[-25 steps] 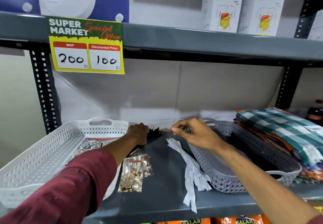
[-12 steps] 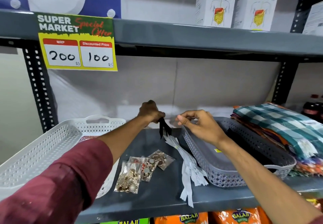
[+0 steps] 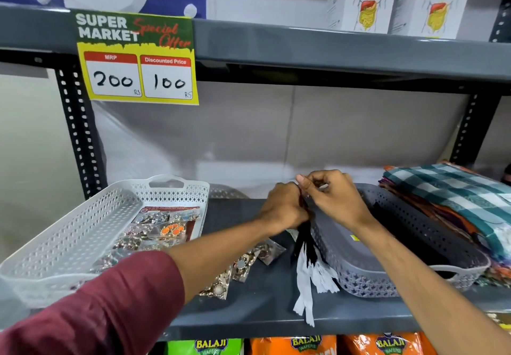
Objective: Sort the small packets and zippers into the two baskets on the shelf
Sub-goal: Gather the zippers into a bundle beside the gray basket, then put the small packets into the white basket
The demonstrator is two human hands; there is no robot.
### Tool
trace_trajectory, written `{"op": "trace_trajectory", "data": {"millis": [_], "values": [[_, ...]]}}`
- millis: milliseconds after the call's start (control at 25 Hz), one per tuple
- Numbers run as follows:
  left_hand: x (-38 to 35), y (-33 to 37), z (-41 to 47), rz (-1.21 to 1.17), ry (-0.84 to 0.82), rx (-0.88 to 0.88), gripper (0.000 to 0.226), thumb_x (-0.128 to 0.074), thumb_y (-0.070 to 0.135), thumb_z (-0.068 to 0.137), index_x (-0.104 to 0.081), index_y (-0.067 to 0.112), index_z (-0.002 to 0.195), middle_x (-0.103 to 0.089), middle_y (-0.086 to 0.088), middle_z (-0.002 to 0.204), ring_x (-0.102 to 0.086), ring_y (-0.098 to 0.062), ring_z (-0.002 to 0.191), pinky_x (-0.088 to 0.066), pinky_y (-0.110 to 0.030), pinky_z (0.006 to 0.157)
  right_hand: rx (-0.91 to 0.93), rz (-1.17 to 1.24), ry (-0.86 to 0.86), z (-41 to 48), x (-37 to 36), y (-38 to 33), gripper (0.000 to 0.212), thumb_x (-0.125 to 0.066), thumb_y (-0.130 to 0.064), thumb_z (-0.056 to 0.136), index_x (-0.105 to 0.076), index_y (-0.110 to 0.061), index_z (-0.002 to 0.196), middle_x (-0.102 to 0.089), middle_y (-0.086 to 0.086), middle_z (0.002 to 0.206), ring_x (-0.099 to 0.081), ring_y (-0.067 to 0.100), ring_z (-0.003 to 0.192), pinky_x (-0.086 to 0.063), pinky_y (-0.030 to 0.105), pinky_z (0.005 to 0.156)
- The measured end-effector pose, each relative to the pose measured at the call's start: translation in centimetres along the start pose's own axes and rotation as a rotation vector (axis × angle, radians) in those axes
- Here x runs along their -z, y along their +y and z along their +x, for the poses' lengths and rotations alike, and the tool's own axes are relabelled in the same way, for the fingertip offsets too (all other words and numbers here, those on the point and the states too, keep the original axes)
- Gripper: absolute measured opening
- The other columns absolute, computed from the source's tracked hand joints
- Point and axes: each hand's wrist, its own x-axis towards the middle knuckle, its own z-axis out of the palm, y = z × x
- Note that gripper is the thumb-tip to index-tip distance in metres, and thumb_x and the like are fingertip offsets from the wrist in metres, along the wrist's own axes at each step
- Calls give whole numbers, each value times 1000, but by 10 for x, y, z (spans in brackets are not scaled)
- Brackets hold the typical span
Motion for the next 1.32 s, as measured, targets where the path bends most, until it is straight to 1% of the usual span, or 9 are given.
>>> {"op": "trace_trajectory", "data": {"millis": [200,360,480,600,760,880,1080,1200,1320], "values": [[-23,-13,-15,79,-155,-16,23,-75,13,74,-53,19,69,-60,4,68,-58,-14,58,-44,-19,53,11,-198,-67,-5,-14,16,56,-61,-44,91,-64,-4,51,-57,10,43,-44,12,36,-44,27,52],[-5,-27,-6,9,-347,90,17,-77,28,80,-71,13,83,-63,7,66,-58,-4,52,-46,-16,54,-40,-239,-97,-2,-25,19,49,-59,-39,93,-63,-10,55,-53,5,45,-40,7,39,-36,24,47],[32,-48,9,95,-304,74,23,-80,20,78,-77,1,91,-74,-3,72,-63,-6,55,-54,-20,64,-95,-210,-148,11,-33,17,26,-63,-26,93,-73,-13,74,-72,4,67,-62,7,59,-48,20,61],[62,-73,21,275,-354,42,16,-81,10,74,-80,5,89,-79,-10,87,-66,-9,65,-57,-29,76,-133,-231,-299,30,-47,13,10,-69,-11,89,-76,-9,95,-77,4,90,-66,4,74,-47,6,64],[62,-100,21,337,-455,122,18,-78,12,78,-78,4,94,-79,-12,95,-74,-19,81,-58,-32,87,-122,-356,-633,47,-79,10,30,-71,-9,85,-68,-8,115,-74,8,107,-69,16,94,-54,25,85],[50,-110,12,341,-540,150,24,-76,12,79,-75,5,101,-77,-8,107,-71,-21,101,-53,-34,97,-108,-473,-881,44,-99,11,39,-72,-16,86,-63,-11,124,-68,6,120,-65,23,107,-49,29,88],[44,-114,4,335,-621,139,25,-74,6,80,-73,1,105,-76,-7,104,-67,-16,93,-49,-32,96,-144,-479,-888,35,-114,21,32,-76,-19,81,-67,-10,111,-69,6,111,-66,24,100,-54,39,91],[41,-117,0,366,-642,137,26,-69,1,83,-71,-2,109,-73,-12,111,-60,-10,79,-50,-26,81,-177,-450,-884,34,-113,21,23,-76,-16,82,-66,-12,102,-66,3,97,-63,21,92,-53,36,87],[43,-120,-2,479,-571,98,22,-68,4,84,-71,3,106,-72,-11,113,-66,-19,97,-55,-33,92,-214,-403,-858,36,-108,17,19,-75,-13,83,-60,-19,93,-62,-1,89,-59,17,85,-47,29,74]]}}
